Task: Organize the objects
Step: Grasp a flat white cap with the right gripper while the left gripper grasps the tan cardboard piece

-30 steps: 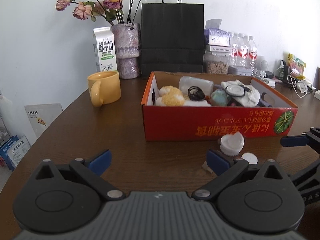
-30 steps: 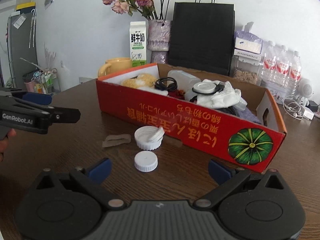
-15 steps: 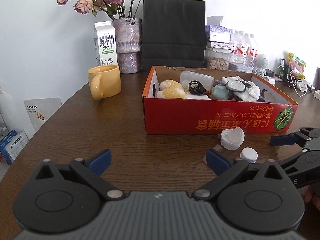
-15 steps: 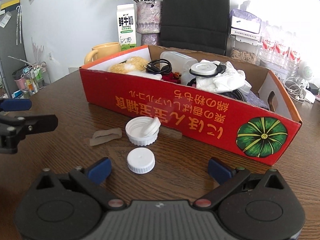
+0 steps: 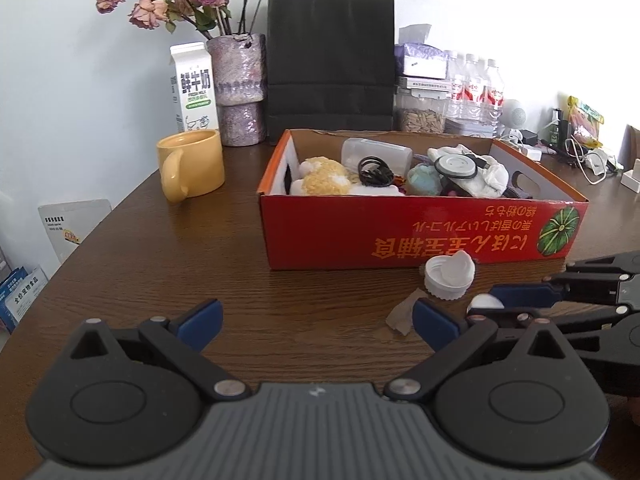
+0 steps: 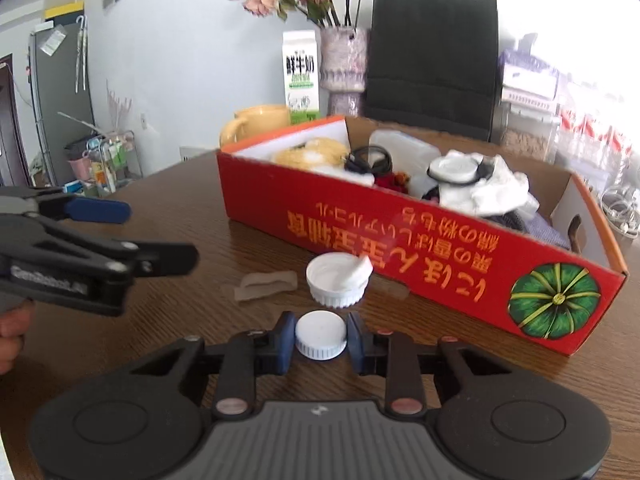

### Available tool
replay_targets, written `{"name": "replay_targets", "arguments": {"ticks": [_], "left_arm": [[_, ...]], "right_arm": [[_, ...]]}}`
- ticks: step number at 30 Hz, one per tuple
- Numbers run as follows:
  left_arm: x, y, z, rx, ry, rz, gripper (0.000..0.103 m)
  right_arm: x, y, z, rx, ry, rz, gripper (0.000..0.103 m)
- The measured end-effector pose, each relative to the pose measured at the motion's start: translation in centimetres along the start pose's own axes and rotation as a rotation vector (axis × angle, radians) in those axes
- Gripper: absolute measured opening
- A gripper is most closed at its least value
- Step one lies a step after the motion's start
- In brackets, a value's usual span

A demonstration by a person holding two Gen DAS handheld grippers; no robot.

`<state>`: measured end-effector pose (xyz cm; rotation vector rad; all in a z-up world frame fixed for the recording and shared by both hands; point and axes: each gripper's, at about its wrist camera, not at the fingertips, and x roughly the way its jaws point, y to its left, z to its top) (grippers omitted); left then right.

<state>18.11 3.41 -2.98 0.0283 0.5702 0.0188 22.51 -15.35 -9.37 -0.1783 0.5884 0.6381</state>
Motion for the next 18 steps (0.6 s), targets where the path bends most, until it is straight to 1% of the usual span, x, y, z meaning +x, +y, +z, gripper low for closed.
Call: {"name": "replay_targets", "arguments": {"ticks": [5, 8, 12, 15, 17, 18], "left_arm": [[1.0, -1.3, 0.2, 0.033, 0.013, -0.024, 0.103], [1.9, -2.1, 0.3, 0.054, 0.03, -0.03, 0.103], [3.1, -3.2, 0.7, 0.081, 0.039, -0.037, 0.103], [4.0, -3.9, 0.8, 0.097, 0.051, -0.036, 0.103], [4.3, -4.3, 0.8, 0.106, 0.062, -0.036, 0.1], [4.3, -4.4, 0.8, 0.104, 0.06, -0.05, 0.097]], "right_arm": [[-1.8, -1.0, -0.5, 0.034, -0.091, -0.074, 0.027], [-2.7, -2.3, -0.8, 0.071, -0.123, -0.114, 0.027], [-3.7, -3.7, -1.2, 0.101, -0.146, -0.155, 0.027], [-4.0, -4.3, -1.4, 0.116, -0.152, -0.166, 0.027], [-4.0, -4.3, -1.4, 0.116, -0.153, -0.166, 0.027], [-4.0, -4.3, -1.3, 0.112, -0.152, -0.165, 0.027]]}}
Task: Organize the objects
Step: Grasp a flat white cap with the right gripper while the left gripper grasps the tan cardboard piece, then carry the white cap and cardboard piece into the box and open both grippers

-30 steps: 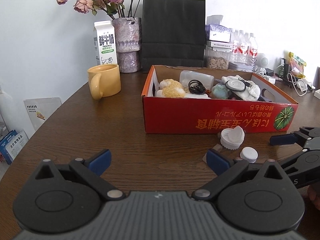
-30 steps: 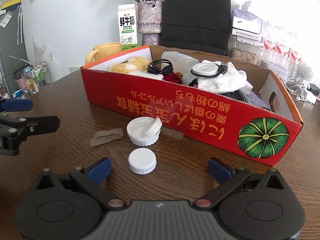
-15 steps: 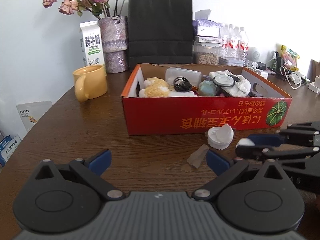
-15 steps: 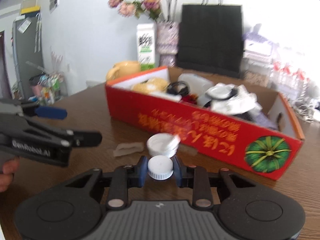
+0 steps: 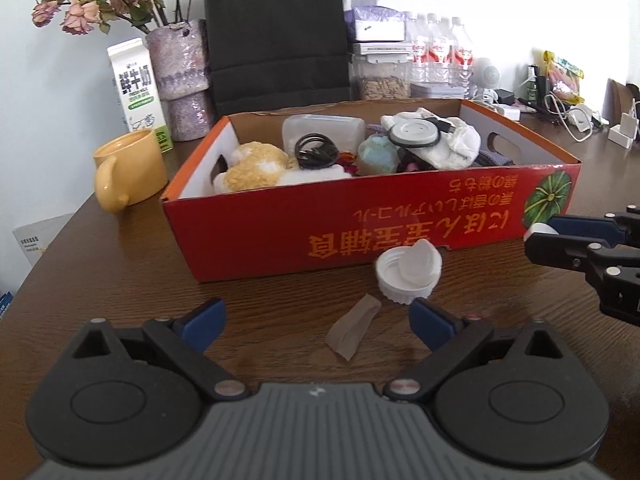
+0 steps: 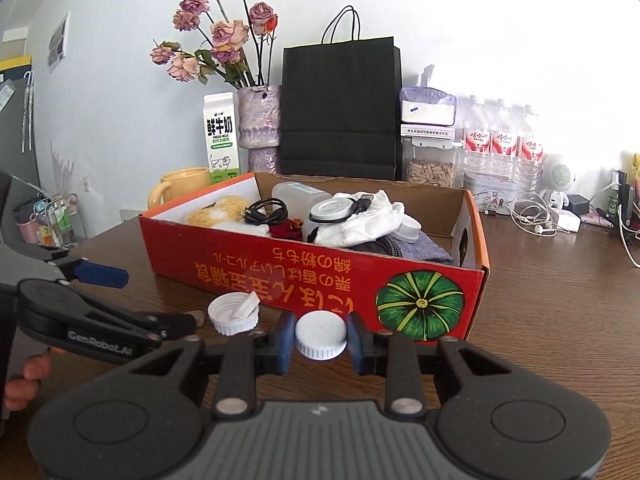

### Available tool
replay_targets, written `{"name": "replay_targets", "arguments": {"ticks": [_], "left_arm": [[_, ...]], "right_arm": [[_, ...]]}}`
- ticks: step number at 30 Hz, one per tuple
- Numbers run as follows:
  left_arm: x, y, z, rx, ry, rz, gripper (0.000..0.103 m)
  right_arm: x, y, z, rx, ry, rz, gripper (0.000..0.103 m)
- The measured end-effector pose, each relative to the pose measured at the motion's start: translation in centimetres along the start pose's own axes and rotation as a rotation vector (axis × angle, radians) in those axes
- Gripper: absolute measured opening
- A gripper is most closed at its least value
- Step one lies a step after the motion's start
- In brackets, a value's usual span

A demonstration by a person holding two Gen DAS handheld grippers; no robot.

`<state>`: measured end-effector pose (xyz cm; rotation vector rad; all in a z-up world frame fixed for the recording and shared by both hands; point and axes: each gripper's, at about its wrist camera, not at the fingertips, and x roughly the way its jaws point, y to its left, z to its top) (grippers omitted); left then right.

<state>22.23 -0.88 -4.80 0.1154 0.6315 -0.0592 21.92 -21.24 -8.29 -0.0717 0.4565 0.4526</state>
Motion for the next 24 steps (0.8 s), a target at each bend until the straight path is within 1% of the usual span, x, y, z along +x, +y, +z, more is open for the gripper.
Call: {"name": "replay_targets", "arguments": {"ticks": [2, 4, 5, 6, 7, 8, 9, 10, 12, 14, 19, 24], "left_arm": [[0.0, -0.2, 0.0, -0.004, -0.004, -0.02, 0.093], [0.1, -0.3, 0.1, -0.007, -0.007, -0.023, 0.082], [0.3, -0.3, 0.1, -0.011, -0.001, -0.029, 0.079], [0.5, -0.3, 0.2, -0.016, 0.008, -0.039, 0.07], [0.7, -0.3, 0.2, -0.018, 0.02, -0.047, 0.059], [0.9, -0.4, 0.1, -0.013, 0.028, -0.051, 0.052], [0.7, -0.5, 0.0, -0.01, 0.021, -0.063, 0.04], [0.6, -0.6, 0.0, -0.003, 0.02, -0.072, 0.023], [0.4, -1.0, -0.1, 0.007, 0.021, -0.082, 0.008], [0.2, -1.2, -0.2, 0.008, 0.01, -0.085, 0.007], [-1.2, -0.9, -0.2, -0.026, -0.04, -0.088, 0.007], [-2.7, -0.6, 0.3, -0.044, -0.088, -0.084, 0.007]], "right_arm": [[0.0, 0.1, 0.0, -0.006, 0.003, 0.004, 0.027], [0.0, 0.2, 0.0, -0.009, 0.003, 0.007, 0.027], [0.0, 0.2, 0.0, -0.009, 0.003, 0.008, 0.027], [0.0, 0.3, 0.0, -0.011, 0.003, 0.008, 0.027], [0.0, 0.3, 0.0, -0.011, 0.003, 0.009, 0.027], [0.0, 0.3, -0.1, -0.012, 0.002, 0.01, 0.027], [0.0, 0.3, -0.1, -0.012, 0.002, 0.01, 0.027], [0.0, 0.4, -0.1, -0.013, 0.001, 0.01, 0.027], [0.0, 0.4, -0.1, -0.014, 0.002, 0.01, 0.027], [-0.1, 0.4, -0.1, -0.014, 0.001, 0.01, 0.027], [-0.1, 0.4, -0.1, -0.014, 0.0, 0.009, 0.027], [-0.4, 0.6, -0.1, -0.024, -0.028, 0.009, 0.027]]}}
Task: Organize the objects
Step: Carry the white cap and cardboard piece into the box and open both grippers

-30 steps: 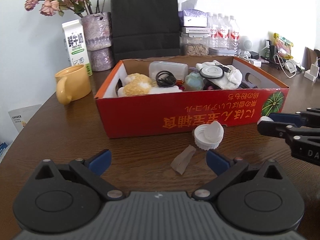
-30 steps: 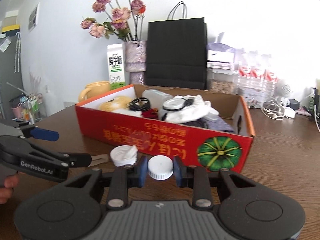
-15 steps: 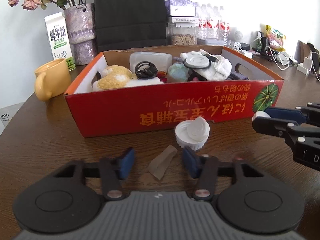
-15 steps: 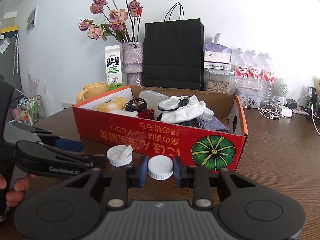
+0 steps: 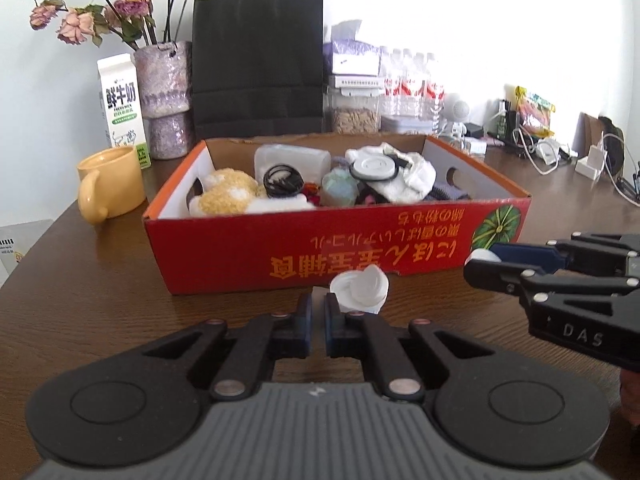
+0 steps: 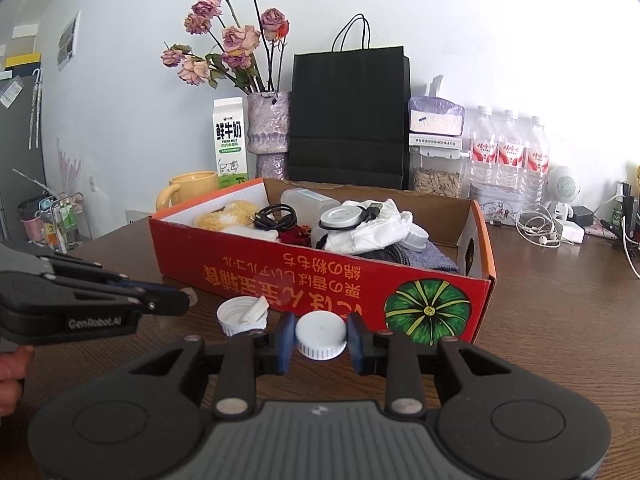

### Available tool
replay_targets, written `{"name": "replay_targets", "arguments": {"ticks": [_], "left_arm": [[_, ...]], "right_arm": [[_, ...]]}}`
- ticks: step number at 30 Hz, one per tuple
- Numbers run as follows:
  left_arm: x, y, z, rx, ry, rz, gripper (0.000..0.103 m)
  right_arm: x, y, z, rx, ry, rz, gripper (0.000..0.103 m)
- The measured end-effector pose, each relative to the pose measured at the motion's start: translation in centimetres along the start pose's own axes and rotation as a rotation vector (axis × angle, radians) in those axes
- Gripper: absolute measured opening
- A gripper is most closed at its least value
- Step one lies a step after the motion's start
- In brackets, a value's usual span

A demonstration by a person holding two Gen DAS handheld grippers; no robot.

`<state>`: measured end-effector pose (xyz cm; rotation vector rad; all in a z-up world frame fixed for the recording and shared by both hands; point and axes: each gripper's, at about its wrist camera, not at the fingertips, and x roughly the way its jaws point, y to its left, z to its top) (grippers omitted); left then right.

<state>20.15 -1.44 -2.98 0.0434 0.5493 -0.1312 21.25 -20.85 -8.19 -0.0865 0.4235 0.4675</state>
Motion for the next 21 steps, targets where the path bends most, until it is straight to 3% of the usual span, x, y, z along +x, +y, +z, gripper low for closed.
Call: {"name": "replay_targets", "arguments": {"ticks": [11, 21], "left_arm": [[-1.9, 0.0, 4.0, -0.02, -0.137, -0.016, 0.007], [-0.3, 0.4, 8.1, -0.05, -0.214, -0.003, 0.007]], "right_arm": [[-0.6, 0.6, 2.9, -0.044, -0.105, -0.013, 0.027], [2.4, 1.0, 7.5, -0.074, -0.163, -0.029, 0.027]]}}
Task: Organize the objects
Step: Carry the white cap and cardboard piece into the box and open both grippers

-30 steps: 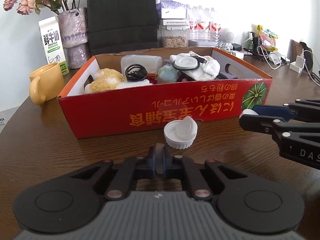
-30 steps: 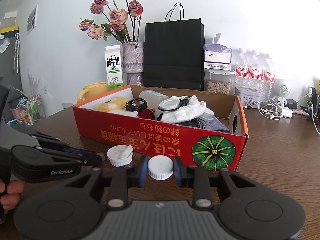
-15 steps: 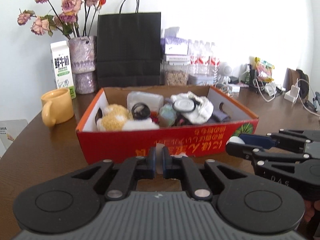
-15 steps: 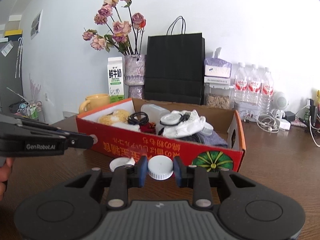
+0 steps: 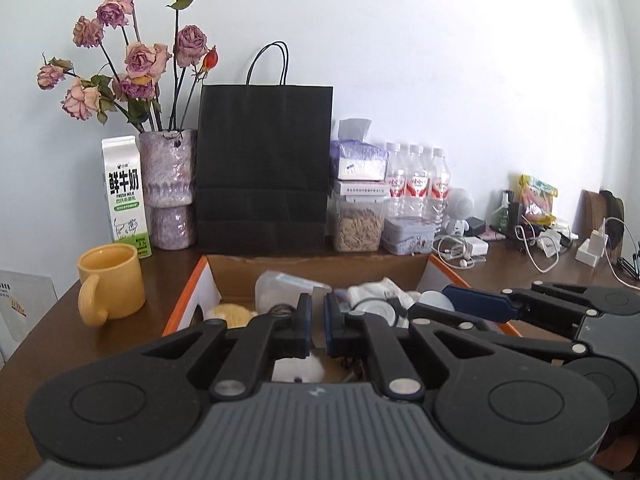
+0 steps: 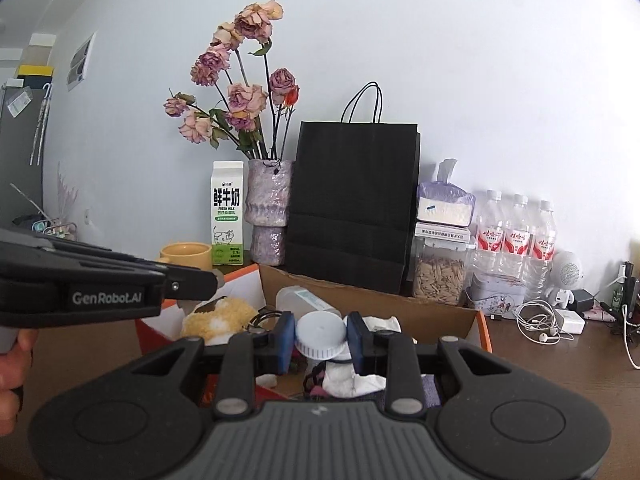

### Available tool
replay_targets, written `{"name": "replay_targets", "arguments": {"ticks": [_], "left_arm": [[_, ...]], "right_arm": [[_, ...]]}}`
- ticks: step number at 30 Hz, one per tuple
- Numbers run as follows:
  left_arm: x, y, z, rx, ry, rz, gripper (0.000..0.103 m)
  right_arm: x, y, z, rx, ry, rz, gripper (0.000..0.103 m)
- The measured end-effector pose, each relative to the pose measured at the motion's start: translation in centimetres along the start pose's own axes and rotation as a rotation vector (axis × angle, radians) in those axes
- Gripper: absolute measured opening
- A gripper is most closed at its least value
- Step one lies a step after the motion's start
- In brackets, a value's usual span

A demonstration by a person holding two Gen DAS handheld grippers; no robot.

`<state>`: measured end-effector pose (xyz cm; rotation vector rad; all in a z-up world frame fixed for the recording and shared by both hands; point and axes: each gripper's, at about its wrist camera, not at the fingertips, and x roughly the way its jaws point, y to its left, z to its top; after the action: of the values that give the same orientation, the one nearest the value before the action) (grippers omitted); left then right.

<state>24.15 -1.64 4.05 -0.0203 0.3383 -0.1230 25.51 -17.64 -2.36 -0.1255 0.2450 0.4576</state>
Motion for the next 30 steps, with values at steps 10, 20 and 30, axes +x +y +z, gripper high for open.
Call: {"name": "replay_targets", "arguments": {"ticks": [10, 20, 30], "left_arm": [[5.1, 0.8, 1.3, -0.009, 0.006, 0.016, 0.007], [10.2, 2.2, 1.1, -0.006, 0.06, 0.019, 0.007], [10.8, 2.8, 0.6, -0.017, 0.074, 0.068, 0.082]], "right_arm": [[5.3, -1.9, 1.8, -0.005, 0.002, -0.052, 0.027], [9.9, -5.2, 0.7, 0.044, 0.07, -0.063, 0.027], [10.0, -6.2, -0.1, 0.082, 0.085, -0.075, 0.082]]}}
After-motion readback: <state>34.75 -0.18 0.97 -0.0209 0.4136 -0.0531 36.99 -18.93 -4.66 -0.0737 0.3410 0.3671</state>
